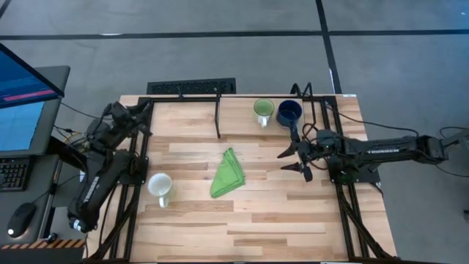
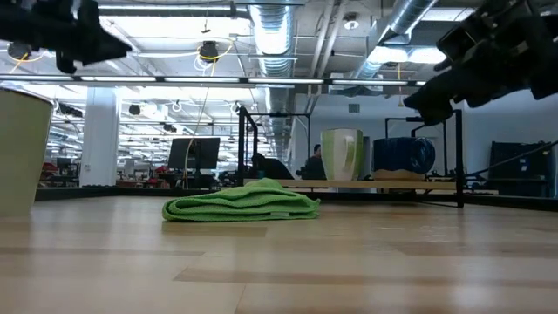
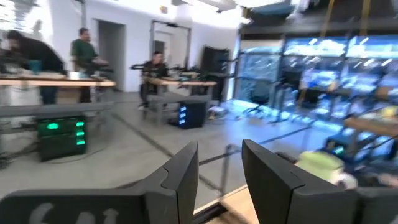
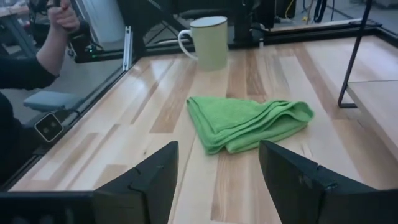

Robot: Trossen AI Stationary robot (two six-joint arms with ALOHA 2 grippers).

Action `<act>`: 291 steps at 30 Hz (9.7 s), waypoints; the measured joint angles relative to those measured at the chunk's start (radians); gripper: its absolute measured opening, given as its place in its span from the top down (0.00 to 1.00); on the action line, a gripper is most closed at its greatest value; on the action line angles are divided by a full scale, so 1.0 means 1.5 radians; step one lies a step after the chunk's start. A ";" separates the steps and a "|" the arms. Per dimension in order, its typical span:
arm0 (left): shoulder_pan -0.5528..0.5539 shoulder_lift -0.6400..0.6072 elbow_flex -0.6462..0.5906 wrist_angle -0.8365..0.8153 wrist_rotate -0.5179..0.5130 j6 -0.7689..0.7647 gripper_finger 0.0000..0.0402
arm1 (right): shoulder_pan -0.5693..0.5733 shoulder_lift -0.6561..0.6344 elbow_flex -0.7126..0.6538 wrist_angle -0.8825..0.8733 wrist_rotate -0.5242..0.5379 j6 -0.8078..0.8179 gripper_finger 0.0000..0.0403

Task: Stack small to large cups/mugs on shelf
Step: Put the light green mug on the shelf

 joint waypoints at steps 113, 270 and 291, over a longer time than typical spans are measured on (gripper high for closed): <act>-0.591 0.453 0.388 -0.638 -0.286 -0.066 0.72 | -0.101 -0.469 -0.105 -0.176 0.088 -0.018 0.39; -1.085 0.723 0.440 -0.818 -0.284 -0.284 0.39 | -0.140 -0.469 -0.105 -0.176 0.088 -0.015 0.39; -1.085 0.723 0.440 -0.773 -0.274 -0.283 0.39 | -0.139 -0.469 -0.105 -0.176 0.088 0.000 0.39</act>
